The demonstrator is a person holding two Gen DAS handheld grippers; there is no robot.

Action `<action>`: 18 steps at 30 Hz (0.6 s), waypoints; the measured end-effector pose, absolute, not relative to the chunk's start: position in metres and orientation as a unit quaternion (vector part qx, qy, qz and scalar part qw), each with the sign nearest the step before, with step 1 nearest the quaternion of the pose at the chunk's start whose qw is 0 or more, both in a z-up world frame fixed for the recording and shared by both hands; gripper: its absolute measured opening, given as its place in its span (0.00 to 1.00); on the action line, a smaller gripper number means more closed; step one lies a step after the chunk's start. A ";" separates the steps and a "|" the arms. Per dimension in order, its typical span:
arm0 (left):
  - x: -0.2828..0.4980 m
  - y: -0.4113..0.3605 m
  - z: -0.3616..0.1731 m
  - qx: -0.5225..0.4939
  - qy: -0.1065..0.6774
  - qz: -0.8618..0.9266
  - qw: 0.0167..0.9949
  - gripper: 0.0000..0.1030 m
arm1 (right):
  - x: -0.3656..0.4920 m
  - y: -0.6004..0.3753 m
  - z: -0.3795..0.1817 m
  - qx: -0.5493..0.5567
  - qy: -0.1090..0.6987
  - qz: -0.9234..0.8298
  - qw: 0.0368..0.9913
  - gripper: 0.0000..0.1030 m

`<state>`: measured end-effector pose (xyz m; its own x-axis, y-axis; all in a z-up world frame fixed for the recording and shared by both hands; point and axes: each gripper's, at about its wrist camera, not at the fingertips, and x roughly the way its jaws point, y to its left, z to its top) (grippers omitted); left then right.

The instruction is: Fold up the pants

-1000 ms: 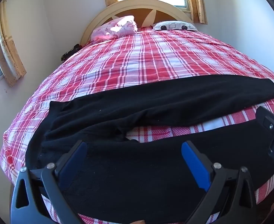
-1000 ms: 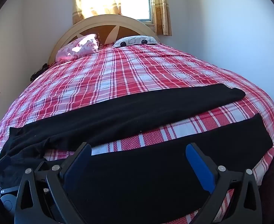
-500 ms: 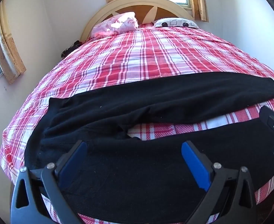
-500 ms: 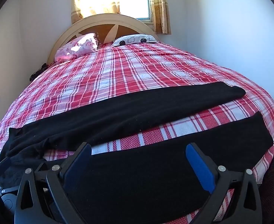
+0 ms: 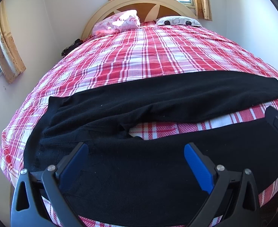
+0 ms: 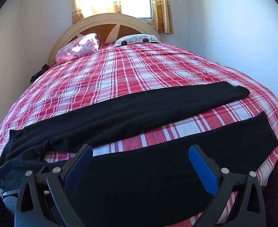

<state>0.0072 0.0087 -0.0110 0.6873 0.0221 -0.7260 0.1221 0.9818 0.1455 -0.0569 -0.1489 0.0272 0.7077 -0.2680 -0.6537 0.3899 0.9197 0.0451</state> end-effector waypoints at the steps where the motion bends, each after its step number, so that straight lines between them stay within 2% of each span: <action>1: 0.007 0.009 -0.011 0.091 0.394 -0.027 0.914 1.00 | -0.057 -0.149 0.027 0.090 0.338 -0.179 0.920 0.99; 18: 0.006 0.006 -0.012 0.091 0.397 -0.030 0.913 1.00 | -0.057 -0.147 0.025 0.091 0.338 -0.179 0.920 0.99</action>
